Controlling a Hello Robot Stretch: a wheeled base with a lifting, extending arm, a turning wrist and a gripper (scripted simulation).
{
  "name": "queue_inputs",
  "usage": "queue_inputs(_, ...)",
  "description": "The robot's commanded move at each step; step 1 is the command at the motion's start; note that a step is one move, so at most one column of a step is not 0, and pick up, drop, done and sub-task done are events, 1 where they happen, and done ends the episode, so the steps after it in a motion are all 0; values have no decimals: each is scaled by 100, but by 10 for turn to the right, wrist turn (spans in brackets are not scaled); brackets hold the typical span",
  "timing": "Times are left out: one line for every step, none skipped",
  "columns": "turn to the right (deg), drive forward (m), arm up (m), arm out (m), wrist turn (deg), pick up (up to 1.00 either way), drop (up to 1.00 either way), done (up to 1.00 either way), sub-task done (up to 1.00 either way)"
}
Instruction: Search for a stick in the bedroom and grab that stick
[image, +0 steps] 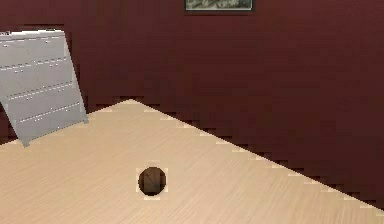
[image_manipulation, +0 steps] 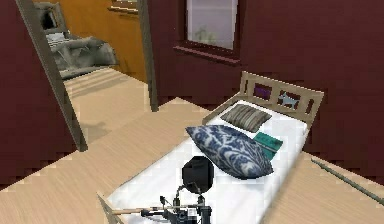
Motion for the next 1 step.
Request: queue_inputs(0,0,0,0,0,0,0,100,0)
